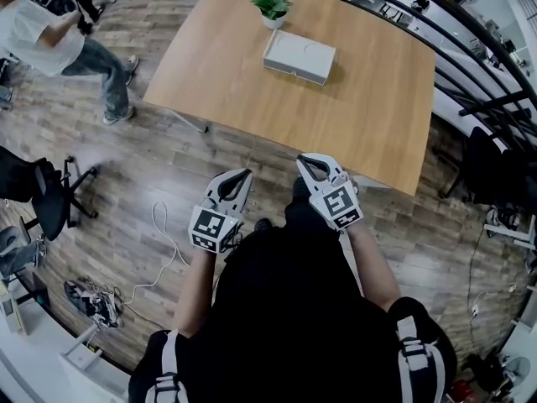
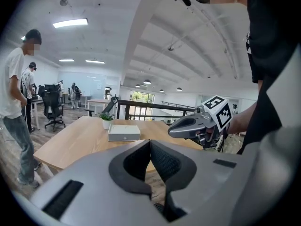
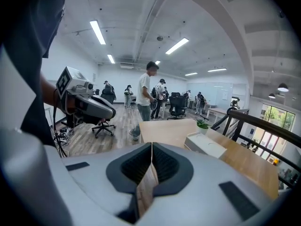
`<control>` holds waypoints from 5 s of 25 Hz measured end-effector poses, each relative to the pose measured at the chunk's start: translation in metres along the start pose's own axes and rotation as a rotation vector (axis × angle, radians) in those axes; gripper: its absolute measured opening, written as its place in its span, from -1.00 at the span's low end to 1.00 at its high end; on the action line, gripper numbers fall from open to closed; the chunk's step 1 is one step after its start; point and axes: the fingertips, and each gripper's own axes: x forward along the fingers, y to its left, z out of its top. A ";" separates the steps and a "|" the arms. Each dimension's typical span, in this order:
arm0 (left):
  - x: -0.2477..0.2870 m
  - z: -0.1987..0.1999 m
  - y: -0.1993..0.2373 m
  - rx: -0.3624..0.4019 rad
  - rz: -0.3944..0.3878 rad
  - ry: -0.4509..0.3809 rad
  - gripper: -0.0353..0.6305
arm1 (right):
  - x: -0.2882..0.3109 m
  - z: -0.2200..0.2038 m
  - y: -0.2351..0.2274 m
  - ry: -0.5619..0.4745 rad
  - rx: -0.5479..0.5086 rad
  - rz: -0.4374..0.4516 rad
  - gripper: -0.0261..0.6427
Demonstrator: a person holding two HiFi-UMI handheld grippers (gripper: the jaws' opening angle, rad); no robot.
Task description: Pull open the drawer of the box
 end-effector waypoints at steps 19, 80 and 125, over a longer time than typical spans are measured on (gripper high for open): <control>0.073 0.031 -0.011 -0.003 0.062 0.004 -0.82 | 0.002 -0.009 -0.078 -0.016 -0.016 0.073 -0.84; 0.254 0.028 0.067 -0.004 -0.147 0.130 -0.82 | 0.033 -0.010 -0.227 0.067 0.079 -0.096 -0.84; 0.395 -0.086 0.177 -0.397 -0.276 0.404 -0.56 | 0.048 -0.050 -0.234 0.195 0.328 -0.439 -0.84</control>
